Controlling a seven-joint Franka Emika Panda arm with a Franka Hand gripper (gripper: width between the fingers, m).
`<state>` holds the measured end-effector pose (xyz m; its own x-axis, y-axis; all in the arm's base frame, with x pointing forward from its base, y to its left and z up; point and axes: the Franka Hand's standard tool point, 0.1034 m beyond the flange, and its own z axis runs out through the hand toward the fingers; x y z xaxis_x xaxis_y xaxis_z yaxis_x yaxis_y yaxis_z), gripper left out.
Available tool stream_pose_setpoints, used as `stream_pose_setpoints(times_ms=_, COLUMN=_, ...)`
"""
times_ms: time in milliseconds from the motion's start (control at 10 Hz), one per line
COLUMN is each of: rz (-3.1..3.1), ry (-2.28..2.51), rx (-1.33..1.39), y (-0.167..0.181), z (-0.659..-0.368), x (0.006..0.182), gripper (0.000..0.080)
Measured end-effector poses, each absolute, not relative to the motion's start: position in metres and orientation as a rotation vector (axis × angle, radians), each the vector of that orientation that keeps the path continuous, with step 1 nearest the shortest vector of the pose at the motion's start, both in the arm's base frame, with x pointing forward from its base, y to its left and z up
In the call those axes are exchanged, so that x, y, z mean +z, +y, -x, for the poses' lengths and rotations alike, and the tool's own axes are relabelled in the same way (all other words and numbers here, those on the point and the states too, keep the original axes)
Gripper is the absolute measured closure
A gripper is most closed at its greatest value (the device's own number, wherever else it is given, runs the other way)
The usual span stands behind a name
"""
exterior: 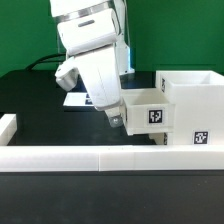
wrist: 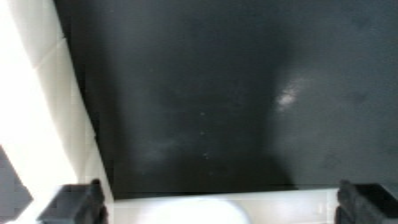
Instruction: Assemble drawer
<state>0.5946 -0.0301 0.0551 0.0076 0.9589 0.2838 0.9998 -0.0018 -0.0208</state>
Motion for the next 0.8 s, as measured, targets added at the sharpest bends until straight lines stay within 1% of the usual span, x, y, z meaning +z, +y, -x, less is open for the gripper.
stream_pose_setpoints(times_ms=500, rz=2.038, ry=-2.058, rx=-0.293, y=0.002, z=-0.599, x=0.061, gripper=0.0150)
stream_pose_setpoints(times_ms=800, rz=2.041, ry=-2.030, rx=-0.281, y=0.023, z=-0.597, x=0.057, gripper=0.0150)
